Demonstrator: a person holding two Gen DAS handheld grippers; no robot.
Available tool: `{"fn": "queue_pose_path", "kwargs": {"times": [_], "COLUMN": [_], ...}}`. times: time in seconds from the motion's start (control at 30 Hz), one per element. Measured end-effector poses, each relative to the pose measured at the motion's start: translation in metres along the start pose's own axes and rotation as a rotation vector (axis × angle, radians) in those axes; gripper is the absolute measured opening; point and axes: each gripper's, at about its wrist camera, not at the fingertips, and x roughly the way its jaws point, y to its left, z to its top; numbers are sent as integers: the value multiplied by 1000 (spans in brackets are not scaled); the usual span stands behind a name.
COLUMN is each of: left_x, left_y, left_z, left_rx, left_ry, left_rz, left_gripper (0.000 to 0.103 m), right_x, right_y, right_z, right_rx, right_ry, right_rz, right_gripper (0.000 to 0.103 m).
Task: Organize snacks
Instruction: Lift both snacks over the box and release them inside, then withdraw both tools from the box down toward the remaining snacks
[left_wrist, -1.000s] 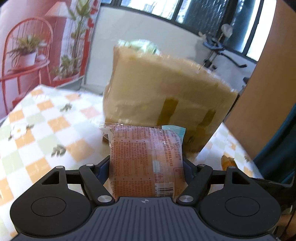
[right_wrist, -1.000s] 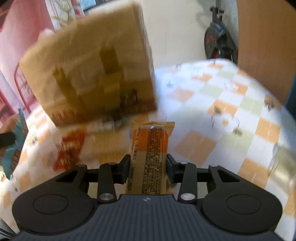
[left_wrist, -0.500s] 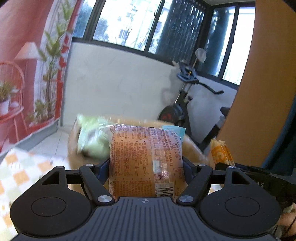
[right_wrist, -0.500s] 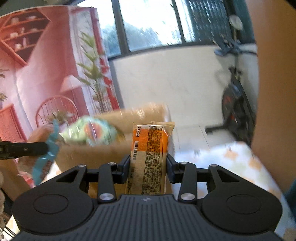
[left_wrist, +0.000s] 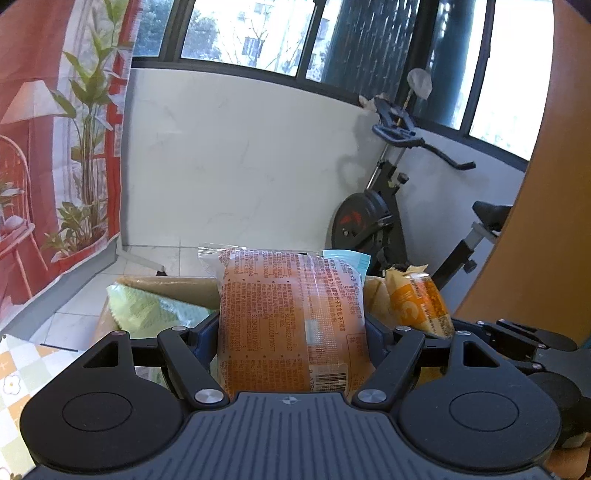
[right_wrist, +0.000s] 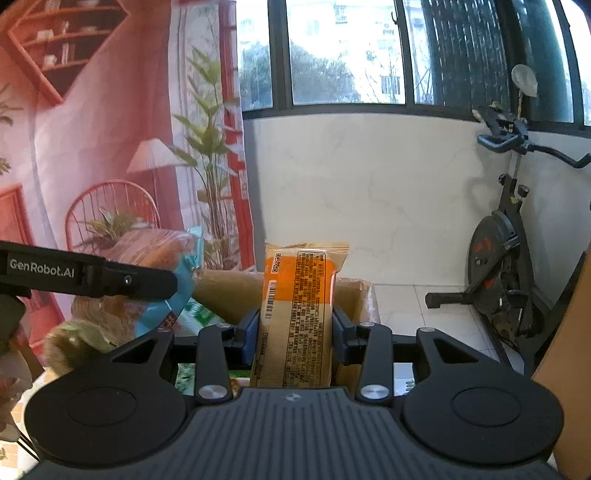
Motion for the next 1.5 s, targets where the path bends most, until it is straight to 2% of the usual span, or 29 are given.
{"fn": "queue_pose_path", "kwargs": {"times": [0.1,0.23,0.3,0.37,0.53,0.77,1.1,1.3,1.5], "left_x": [5,8,6,2,-15,-59,-129,-136,-123], "left_y": [-3,-3,-6,-7,-8,-2,27,51,64], "left_z": [2,2,2,3,5,-7,-59,-94,-138], "left_rx": [7,33,48,50,51,50,67,-11,-91], "left_ry": [13,3,-4,-7,-28,-53,-95,-60,2], "left_rz": [-6,-1,9,10,0,10,72,104,124], "left_gripper": [79,88,89,89,89,89,89,88,88], "right_x": [16,25,25,21,3,-39,-93,-106,-94], "right_y": [-5,-6,-7,-7,-5,5,28,43,50], "right_z": [-1,-8,-11,-13,-14,-22,-64,-97,-132], "right_rx": [7,3,11,16,26,48,86,69,37], "right_ry": [25,48,45,37,26,-2,-35,-32,39], "right_rz": [2,-2,-14,-19,-23,-18,-9,-13,-37], "right_gripper": [42,44,57,63,63,63,63,63,63]}}
